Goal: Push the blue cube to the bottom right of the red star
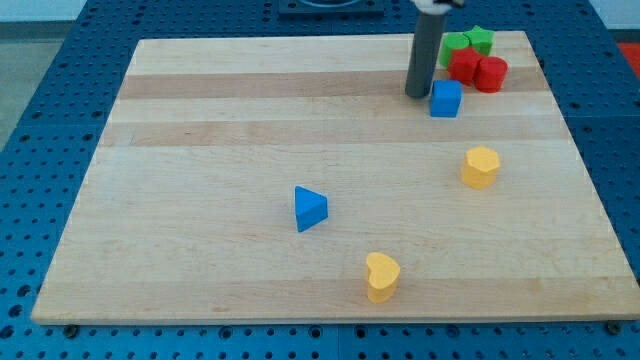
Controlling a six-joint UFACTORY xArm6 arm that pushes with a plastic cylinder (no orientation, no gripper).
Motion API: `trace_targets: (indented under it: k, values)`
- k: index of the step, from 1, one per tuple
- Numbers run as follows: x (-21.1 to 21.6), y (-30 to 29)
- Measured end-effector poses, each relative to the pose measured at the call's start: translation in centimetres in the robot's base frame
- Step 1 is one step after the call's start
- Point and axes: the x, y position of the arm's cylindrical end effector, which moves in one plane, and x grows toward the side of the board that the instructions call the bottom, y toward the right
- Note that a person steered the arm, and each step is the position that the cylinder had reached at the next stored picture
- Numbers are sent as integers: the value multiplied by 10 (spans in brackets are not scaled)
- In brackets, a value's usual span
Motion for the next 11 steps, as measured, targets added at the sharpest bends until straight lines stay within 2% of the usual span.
trace_targets:
  k: [1,2,3,4,5,6,9,10,11]
  values:
    - [-32,4]
    - [-21,1]
    - [61,-14]
    - [152,-5]
    - [142,19]
    - [86,29]
    - [17,58]
    - [22,58]
    - [63,56]
